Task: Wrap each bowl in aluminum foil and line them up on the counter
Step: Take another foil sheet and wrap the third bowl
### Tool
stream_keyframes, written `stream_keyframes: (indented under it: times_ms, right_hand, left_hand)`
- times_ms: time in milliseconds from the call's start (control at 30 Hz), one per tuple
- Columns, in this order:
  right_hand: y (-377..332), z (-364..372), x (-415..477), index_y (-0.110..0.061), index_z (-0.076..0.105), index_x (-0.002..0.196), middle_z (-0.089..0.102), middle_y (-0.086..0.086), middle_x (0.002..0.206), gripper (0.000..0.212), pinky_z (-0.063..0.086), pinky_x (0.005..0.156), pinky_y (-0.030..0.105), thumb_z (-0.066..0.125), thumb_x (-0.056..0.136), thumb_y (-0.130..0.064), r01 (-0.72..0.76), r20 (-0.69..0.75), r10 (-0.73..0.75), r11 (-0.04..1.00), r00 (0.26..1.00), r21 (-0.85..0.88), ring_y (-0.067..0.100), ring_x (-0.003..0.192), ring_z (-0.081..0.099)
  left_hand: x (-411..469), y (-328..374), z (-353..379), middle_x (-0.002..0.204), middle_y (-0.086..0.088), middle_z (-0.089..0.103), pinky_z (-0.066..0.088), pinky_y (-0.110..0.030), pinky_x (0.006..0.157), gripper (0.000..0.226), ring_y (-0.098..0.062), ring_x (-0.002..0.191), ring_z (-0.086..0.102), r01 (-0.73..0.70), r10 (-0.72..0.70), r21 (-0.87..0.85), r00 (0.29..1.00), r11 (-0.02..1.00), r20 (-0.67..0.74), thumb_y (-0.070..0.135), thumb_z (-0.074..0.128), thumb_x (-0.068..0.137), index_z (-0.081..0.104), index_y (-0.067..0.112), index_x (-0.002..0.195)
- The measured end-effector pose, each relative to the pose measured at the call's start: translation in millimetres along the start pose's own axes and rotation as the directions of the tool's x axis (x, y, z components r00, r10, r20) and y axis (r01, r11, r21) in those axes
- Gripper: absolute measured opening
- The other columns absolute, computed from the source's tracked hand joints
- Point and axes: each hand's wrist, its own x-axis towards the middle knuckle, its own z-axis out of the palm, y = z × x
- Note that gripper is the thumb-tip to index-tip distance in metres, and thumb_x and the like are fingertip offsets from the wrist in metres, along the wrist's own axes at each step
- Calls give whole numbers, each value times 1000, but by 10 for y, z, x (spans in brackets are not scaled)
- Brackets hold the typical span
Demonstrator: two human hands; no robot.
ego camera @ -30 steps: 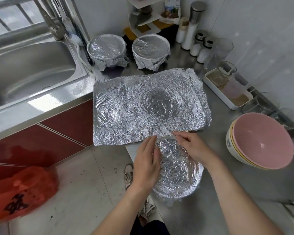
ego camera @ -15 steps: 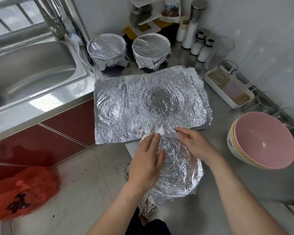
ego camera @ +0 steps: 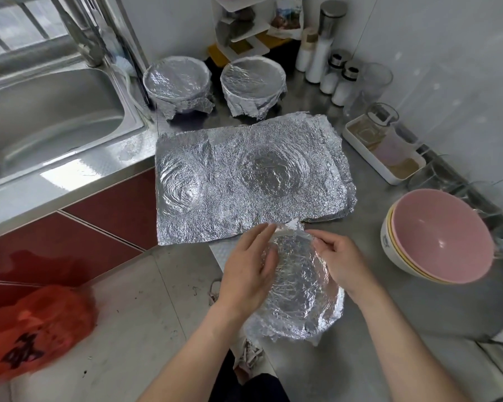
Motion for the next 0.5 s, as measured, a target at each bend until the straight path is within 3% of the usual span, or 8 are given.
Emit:
stream_keyframes:
  times_ms: [100,200,333,433,500]
  right_hand:
    - [58,10,-38,-24,66,113,70,-6,108,27,46,99,27,52,97,-8,-9,-123,29,987,992,161,8,105,62]
    - [22,66,-76,-31,66,110,70,-13,98,28,48,84,19,52,98,-10,19,-287,56,967,956,253,4,91,61]
    - [-17,203,-94,-13,59,129,66,-5,114,32,43,87,19,46,100,-11,35,-425,97,956,900,292,7,103,60]
    - [-12,336,-103,-18,60,124,65,-12,97,30,43,74,9,44,100,-8,31,-436,110,952,893,304,0,82,57]
    - [8,345,-87,-21,62,109,62,-17,81,24,42,63,8,46,98,-7,3,-412,131,951,902,309,-1,66,52]
  left_hand:
    - [7,47,-97,145,9,44,22,-5,102,51,3,129,35,16,-17,-25,999,1000,-37,46,36,98,44,26,144]
    - [55,58,-192,149,10,38,25,-20,106,57,-4,136,33,35,-36,-17,998,999,-56,51,32,96,37,28,148]
    - [193,20,-169,153,6,37,26,-28,111,55,-10,139,32,114,-116,-64,993,991,-26,46,36,100,30,26,151]
    - [266,-15,-73,151,3,40,30,-29,108,52,-15,136,38,155,-154,-43,988,987,22,40,38,103,30,24,151]
    - [289,-30,-46,148,1,43,33,-32,107,50,-17,134,41,164,-163,-14,986,986,16,39,38,103,33,23,150]
